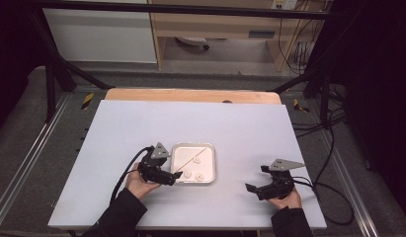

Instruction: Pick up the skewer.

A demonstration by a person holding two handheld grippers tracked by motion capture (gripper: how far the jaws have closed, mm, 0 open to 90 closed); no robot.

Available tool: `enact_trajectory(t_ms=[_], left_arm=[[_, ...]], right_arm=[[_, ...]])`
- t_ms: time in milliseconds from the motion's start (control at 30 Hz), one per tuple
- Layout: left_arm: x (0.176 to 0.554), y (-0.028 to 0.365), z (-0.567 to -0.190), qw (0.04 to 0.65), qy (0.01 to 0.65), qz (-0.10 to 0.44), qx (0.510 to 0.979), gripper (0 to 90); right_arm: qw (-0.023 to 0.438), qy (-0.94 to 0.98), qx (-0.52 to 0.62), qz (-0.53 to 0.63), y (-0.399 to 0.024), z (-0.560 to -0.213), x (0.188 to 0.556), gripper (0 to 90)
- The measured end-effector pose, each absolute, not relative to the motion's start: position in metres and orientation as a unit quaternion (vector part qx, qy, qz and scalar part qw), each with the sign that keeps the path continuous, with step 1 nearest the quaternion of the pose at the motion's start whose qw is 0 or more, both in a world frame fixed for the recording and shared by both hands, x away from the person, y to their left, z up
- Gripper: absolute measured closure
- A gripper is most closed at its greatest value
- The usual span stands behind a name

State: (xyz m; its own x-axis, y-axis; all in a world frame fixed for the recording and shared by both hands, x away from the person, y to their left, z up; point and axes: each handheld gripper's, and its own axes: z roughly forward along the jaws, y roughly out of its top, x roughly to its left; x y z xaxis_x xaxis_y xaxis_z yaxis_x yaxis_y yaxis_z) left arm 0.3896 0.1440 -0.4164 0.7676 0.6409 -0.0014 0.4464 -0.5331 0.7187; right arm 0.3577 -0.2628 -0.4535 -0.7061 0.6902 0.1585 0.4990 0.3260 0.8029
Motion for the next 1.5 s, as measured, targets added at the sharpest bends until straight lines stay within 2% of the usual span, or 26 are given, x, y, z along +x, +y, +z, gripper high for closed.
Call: enact_trajectory(t_ms=[400, 1033, 1500], left_arm=[[0.4, 0.123, -0.419, 0.344, 0.314, 0.126, 0.876, 28.1], [0.408, 0.116, -0.429, 0.314, 0.326, 0.127, 0.883, 62.6], [0.407, 0.112, -0.432, 0.309, 0.328, 0.119, 0.885, 79.7]], right_arm=[[0.106, 0.808, 0.368, 0.448, -0.263, -0.454, 0.358, 0.8], [0.104, 0.809, 0.367, 0.448, -0.262, -0.454, 0.358, 0.8], [0.105, 0.809, 0.367, 0.447, -0.262, -0.454, 0.358, 0.8]])
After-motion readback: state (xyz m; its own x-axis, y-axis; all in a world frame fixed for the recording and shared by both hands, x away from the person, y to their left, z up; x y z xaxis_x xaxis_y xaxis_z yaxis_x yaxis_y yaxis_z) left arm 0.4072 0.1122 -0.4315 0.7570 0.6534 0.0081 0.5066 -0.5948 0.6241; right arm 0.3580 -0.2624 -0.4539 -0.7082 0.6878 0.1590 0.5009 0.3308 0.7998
